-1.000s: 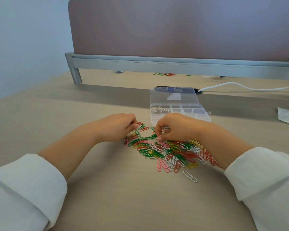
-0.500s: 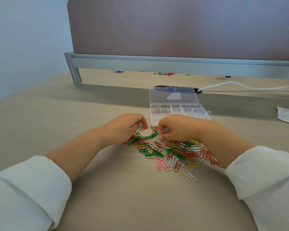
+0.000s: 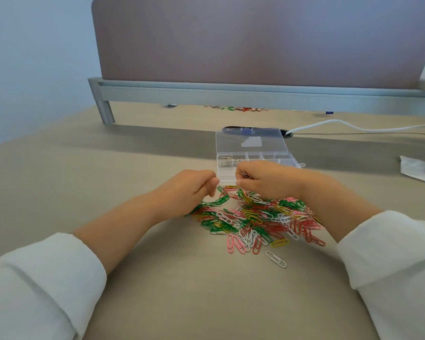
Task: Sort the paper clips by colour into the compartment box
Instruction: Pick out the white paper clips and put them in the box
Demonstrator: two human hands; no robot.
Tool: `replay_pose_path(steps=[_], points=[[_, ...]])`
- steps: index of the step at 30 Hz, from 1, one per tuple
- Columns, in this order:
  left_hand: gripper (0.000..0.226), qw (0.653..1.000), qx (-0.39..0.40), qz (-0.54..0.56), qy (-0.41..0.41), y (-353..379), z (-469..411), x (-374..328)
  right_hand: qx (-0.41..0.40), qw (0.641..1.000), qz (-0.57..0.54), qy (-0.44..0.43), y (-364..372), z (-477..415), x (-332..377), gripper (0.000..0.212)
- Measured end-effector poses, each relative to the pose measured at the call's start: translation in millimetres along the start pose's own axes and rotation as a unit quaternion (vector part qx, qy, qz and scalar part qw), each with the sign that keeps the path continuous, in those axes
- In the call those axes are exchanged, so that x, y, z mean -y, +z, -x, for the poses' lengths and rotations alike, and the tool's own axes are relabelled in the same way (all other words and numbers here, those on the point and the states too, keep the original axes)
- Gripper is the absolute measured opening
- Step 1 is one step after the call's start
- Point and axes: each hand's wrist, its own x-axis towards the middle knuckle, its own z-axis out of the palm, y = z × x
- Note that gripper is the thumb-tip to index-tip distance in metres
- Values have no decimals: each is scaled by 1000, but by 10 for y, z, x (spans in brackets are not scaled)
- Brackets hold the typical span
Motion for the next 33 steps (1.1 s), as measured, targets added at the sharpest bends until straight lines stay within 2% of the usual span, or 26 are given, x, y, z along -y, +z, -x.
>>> replay_pose_path(steps=[3,5,8,12,16,20,28,33], points=[[28,997,26,70,1,9,-21,-22,-4,999,-47,6,4,29,-18,13],[30,996,34,77,3,-5,-50,-46,5,998,-70,3,10,43,-27,7],[21,996,52,65,38,-53,-85,-72,22,998,-56,-4,21,43,-33,20],[4,990,98,-5,100,-76,-83,-38,32,997,-76,14,31,39,-1,29],[14,984,98,-86,124,-43,-77,-40,14,996,-85,14,54,51,19,28],[15,981,79,-132,120,-45,-56,-41,11,998,-61,-32,88,82,-19,4],[8,988,47,-108,100,-12,-35,15,7,1000,12,5,79,43,-73,3],[11,995,34,-76,63,-2,-36,6,0,1000,14,2,56,63,-46,7]])
